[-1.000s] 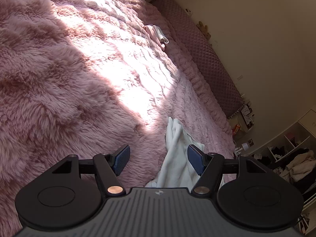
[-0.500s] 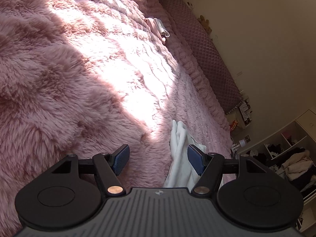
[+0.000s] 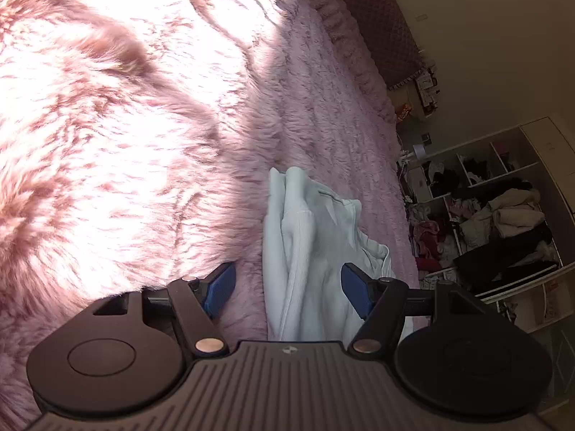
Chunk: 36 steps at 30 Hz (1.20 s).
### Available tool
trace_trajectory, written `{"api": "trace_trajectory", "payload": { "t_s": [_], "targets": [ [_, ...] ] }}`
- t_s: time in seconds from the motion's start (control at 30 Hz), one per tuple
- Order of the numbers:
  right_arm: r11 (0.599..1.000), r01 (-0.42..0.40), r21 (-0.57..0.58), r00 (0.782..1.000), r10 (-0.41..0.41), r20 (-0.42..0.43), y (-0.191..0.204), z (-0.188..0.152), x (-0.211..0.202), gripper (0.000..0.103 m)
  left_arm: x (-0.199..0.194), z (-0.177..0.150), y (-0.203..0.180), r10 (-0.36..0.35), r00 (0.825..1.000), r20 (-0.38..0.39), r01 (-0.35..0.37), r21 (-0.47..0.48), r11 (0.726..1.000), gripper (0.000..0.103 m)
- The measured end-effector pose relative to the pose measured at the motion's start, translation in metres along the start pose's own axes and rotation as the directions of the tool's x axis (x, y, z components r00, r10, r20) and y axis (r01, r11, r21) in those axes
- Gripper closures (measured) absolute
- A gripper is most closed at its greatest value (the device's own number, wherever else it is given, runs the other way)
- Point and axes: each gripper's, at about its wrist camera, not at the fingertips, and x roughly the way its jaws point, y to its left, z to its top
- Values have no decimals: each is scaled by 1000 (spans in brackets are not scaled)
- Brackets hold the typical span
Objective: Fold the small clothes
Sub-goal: 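Grasp the sweatshirt edge with the right gripper while the left gripper grasps the other edge, then lift and fold the sweatshirt in half with both grippers, then release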
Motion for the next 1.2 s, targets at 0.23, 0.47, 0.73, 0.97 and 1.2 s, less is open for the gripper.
{"api": "trace_trajectory", "payload": {
  "t_s": [0.23,0.47,0.73,0.97,1.2],
  "targets": [
    [1000,-3,2,999,3,-42,0,-4,19,86,37,13,-5,-4,1000,-23,4,-33,999,26],
    [993,-64,98,995,71,-72,-17,0,34,100,46,15,9,-18,1000,0,18,-95,995,81],
    [982,-79,174,994,92,-67,-30,-1,32,101,36,11,4,-106,992,66,116,-169,979,84],
    [947,-38,317,998,52,-36,-73,-4,19,103,37,19,-45,-63,997,54,70,-129,989,85],
    [899,50,436,999,-37,-38,-122,-22,-19,103,53,16,-106,-47,998,31,49,-60,997,85]
  ]
}}
